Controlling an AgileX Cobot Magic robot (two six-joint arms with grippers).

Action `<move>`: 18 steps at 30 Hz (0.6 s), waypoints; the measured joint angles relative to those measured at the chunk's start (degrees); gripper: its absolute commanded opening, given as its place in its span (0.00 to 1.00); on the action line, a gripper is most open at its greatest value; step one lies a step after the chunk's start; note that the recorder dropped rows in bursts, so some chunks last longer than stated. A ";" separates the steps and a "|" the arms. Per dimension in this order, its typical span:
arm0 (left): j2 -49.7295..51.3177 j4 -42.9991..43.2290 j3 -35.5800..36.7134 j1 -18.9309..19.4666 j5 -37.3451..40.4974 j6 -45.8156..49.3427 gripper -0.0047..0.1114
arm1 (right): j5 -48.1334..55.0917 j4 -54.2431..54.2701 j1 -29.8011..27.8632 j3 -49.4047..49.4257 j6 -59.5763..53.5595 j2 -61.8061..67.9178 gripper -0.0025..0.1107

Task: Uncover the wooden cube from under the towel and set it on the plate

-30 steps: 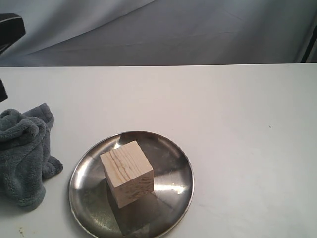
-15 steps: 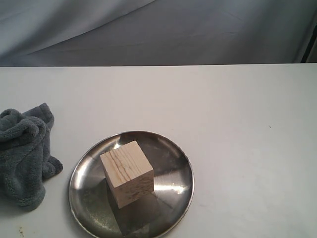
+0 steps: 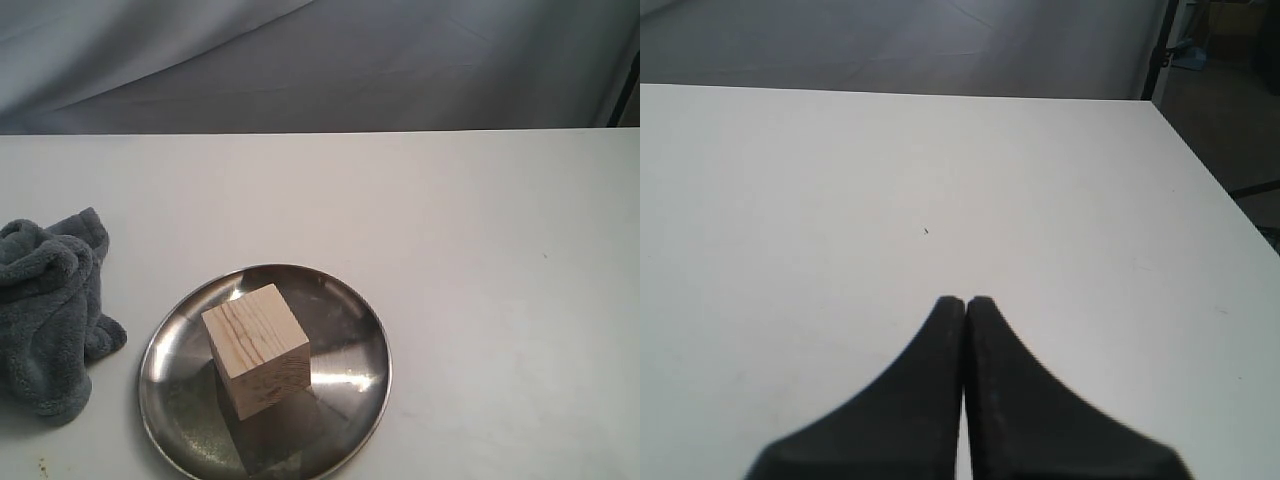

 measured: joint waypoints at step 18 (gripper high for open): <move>-0.23 15.92 0.00 0.00 -1.14 -19.38 0.05 | 0.00 0.00 0.00 0.00 0.00 0.00 0.02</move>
